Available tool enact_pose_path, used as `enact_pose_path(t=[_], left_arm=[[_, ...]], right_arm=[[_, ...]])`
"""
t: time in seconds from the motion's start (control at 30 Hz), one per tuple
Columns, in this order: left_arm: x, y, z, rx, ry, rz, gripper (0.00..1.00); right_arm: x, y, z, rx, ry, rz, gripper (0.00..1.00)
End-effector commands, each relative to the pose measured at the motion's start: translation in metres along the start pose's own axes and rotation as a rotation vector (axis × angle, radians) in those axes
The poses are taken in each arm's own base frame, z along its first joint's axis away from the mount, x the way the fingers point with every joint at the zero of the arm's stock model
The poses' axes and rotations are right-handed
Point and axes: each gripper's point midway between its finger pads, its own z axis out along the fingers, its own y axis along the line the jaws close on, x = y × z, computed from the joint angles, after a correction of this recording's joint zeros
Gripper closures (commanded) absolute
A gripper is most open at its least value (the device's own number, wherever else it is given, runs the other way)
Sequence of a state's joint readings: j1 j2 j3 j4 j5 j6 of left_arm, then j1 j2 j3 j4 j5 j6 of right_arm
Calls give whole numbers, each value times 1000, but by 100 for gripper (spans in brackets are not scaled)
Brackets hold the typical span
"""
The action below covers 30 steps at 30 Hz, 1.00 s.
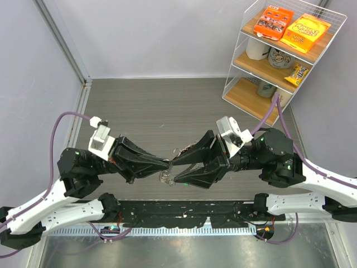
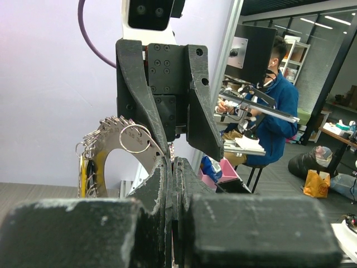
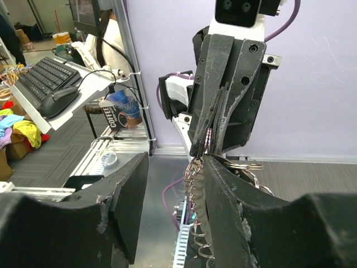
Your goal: Put the keys on the keyring
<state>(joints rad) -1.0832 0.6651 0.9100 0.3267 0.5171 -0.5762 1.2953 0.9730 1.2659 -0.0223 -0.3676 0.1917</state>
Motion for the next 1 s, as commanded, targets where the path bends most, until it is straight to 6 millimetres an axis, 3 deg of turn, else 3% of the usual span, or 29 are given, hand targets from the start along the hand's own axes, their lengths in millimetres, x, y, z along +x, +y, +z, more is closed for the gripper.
enact_pose_path(t=[0.0, 0.37, 0.7, 0.97], left_arm=[[16, -50, -6, 266, 119, -52, 100], [20, -46, -2, 254, 131, -67, 100], [19, -37, -2, 199, 127, -43, 100], [18, -35, -5, 172, 118, -39, 100]], right_arm=[[-21, -71, 5, 329, -102, -77, 48], [-18, -93, 11, 422, -102, -72, 51], [-7, -100, 25, 425, -49, -81, 54], [-12, -97, 0, 478, -77, -83, 54]])
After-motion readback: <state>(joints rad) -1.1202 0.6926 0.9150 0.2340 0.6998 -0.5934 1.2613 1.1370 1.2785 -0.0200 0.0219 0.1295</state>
